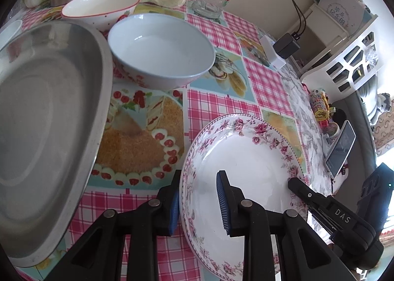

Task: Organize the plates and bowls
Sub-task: 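Lift the floral plate with both grippers toward the steel tray, then lower the floral plate into the steel tray with both grippers, then open both grippers to release the floral plate in the tray, then move both grippers to the rim of the red-rimmed white bowl, then close both grippers on the red-rimmed bowl rim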

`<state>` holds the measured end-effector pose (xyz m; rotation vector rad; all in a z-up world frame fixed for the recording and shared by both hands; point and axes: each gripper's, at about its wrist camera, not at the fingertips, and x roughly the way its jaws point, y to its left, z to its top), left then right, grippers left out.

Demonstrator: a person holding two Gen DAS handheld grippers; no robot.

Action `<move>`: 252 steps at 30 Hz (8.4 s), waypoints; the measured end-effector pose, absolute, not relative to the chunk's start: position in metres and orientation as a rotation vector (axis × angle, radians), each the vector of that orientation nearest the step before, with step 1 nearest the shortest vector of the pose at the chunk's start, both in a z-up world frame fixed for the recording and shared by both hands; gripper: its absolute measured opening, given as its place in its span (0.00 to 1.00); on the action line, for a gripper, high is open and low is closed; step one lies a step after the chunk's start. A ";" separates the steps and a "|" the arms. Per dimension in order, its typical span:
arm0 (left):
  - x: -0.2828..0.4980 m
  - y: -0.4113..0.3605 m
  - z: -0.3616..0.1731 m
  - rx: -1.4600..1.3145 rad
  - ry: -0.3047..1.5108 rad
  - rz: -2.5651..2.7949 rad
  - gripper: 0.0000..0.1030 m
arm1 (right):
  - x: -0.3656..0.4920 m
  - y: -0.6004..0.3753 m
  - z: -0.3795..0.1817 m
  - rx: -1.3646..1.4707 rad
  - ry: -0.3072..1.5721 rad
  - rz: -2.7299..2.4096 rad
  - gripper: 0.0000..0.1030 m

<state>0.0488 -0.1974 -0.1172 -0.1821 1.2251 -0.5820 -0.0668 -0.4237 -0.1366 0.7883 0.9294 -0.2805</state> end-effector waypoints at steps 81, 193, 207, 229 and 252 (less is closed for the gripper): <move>0.132 0.031 -0.083 -0.387 1.048 -0.376 0.28 | 0.048 -0.212 -0.088 0.508 0.930 -0.025 0.10; 0.121 -0.010 -0.040 0.000 0.844 -0.085 1.00 | 0.059 -0.204 -0.038 0.139 0.780 -0.269 0.98; 0.159 -0.034 0.005 0.010 0.824 -0.041 1.00 | 0.084 -0.223 0.008 0.161 0.702 -0.326 0.98; 0.239 -0.070 -0.031 -0.056 0.932 -0.097 1.00 | 0.154 -0.262 -0.013 0.222 0.801 -0.326 0.98; 0.274 -0.082 -0.084 -0.090 1.065 -0.210 0.74 | 0.208 -0.253 -0.082 0.292 0.924 -0.138 0.43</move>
